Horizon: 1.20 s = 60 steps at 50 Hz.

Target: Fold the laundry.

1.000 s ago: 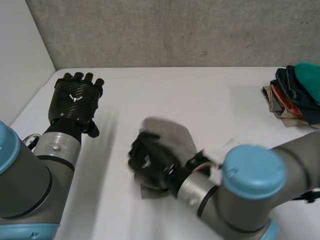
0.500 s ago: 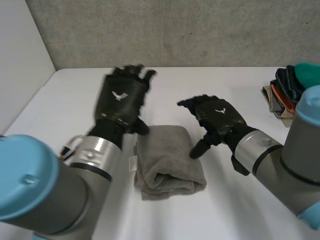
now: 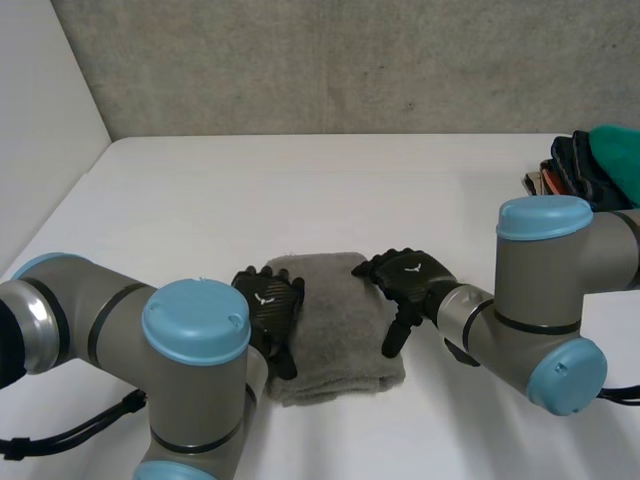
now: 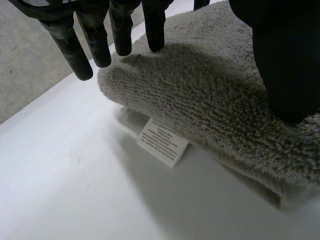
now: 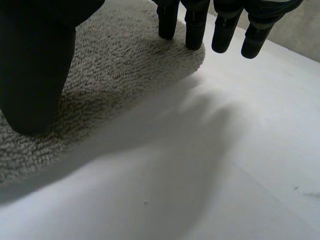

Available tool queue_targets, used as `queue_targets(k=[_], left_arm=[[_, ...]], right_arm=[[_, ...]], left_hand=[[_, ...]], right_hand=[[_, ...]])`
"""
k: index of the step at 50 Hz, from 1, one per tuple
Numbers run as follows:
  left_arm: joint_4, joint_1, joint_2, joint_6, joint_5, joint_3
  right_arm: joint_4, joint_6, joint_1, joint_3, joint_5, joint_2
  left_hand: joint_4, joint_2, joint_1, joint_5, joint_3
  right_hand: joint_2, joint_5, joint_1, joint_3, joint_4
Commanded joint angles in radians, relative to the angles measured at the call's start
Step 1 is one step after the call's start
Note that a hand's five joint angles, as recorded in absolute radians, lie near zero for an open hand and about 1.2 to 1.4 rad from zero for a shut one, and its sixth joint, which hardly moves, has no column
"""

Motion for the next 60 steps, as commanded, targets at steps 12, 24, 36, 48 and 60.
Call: queue_targets(k=[12,24,36,48,60], left_arm=[[0.009,0.044,0.229,0.004,0.18,0.109],[-0.109,0.12,0.254,-0.031,0.667,0.281],[-0.142,0.117,0.208,-0.065,0.825,0.34],[-0.142,0.11,0.208,-0.065,0.823,0.338],[-0.142,0.114,0.208,-0.068,0.823,0.338]], right_arm=[[-0.216,-0.218,0.144,0.241,0.15,-0.283],[-0.491,-0.248,0.258,0.517,0.166,-0.268],[-0.712,-0.263,0.253,0.479,0.209,-0.082],[-0.804,-0.266,0.251,0.422,0.205,-0.024],[-0.81,-0.26,0.25,0.361,0.181,0.009]], left_hand=[[0.015,0.011,0.003,0.011,0.005],[0.071,0.067,0.059,0.067,0.061],[0.065,0.061,0.053,0.061,0.055],[0.056,0.052,0.044,0.052,0.047],[0.053,0.049,0.041,0.049,0.044]], right_hand=[[-0.038,-0.043,-0.049,-0.033,-0.035],[-0.038,-0.043,-0.049,-0.033,-0.035],[-0.038,-0.043,-0.049,-0.033,-0.035],[-0.038,-0.043,-0.049,-0.033,-0.035],[0.828,0.824,0.817,0.834,0.832]])
